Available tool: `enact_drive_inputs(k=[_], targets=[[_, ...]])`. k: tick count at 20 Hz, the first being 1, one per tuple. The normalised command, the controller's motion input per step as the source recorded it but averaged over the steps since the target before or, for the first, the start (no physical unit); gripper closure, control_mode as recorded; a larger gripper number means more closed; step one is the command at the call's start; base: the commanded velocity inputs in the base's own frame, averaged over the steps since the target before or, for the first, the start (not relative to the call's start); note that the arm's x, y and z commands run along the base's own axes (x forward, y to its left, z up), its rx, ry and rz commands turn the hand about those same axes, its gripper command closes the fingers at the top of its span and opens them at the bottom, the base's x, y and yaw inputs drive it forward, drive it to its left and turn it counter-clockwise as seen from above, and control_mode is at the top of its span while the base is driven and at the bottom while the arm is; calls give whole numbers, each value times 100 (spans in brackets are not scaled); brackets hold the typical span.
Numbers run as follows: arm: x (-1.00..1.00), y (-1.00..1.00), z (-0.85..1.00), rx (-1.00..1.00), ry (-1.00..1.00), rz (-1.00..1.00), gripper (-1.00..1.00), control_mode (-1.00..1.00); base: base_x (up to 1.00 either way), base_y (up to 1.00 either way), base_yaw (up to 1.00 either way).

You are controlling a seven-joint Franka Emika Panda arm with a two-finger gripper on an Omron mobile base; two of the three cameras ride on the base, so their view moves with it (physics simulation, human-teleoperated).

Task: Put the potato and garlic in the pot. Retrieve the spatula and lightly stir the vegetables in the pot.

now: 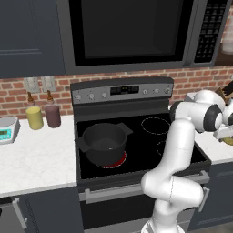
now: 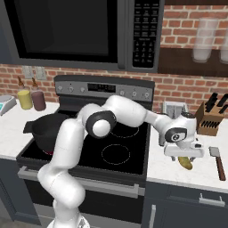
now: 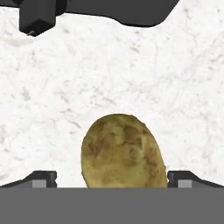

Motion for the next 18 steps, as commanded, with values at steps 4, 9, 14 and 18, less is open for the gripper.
enact_drive_inputs(k=[4,9,14,18], targets=[[17,0,-29,0,0,5,-100,-100,0,0,0],[7,0,-21,0,0,3,100,-100,0,0,0],[0,0,0,7,0,4,100,-100,0,0,0],[-9,26,27,14,-3,16,100,-100,0,0,0]])
